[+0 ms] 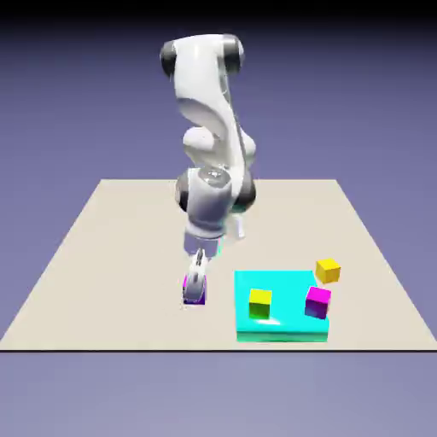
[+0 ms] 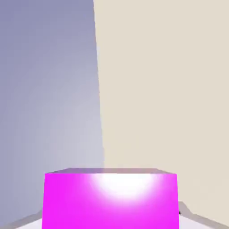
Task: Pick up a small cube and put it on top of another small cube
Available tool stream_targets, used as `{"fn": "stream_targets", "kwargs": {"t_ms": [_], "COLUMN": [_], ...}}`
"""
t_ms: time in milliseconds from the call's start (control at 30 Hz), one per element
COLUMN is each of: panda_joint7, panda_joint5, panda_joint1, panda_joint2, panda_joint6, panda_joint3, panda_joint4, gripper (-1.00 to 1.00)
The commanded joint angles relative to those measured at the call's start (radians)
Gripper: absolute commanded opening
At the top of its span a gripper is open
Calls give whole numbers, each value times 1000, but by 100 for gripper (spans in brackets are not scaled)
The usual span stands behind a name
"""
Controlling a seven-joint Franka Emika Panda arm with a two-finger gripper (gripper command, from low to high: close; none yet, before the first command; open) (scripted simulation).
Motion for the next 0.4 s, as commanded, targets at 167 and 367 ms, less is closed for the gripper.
{"fn": "stream_targets", "kwargs": {"t_ms": [167,367], "panda_joint7": [77,70], "panda_joint5": [-86,-77], "panda_joint1": [85,84], "panda_joint2": [40,32], "panda_joint6": [50,44], "panda_joint3": [18,21], "panda_joint4": [-43,-43], "gripper": [-100,100]}}
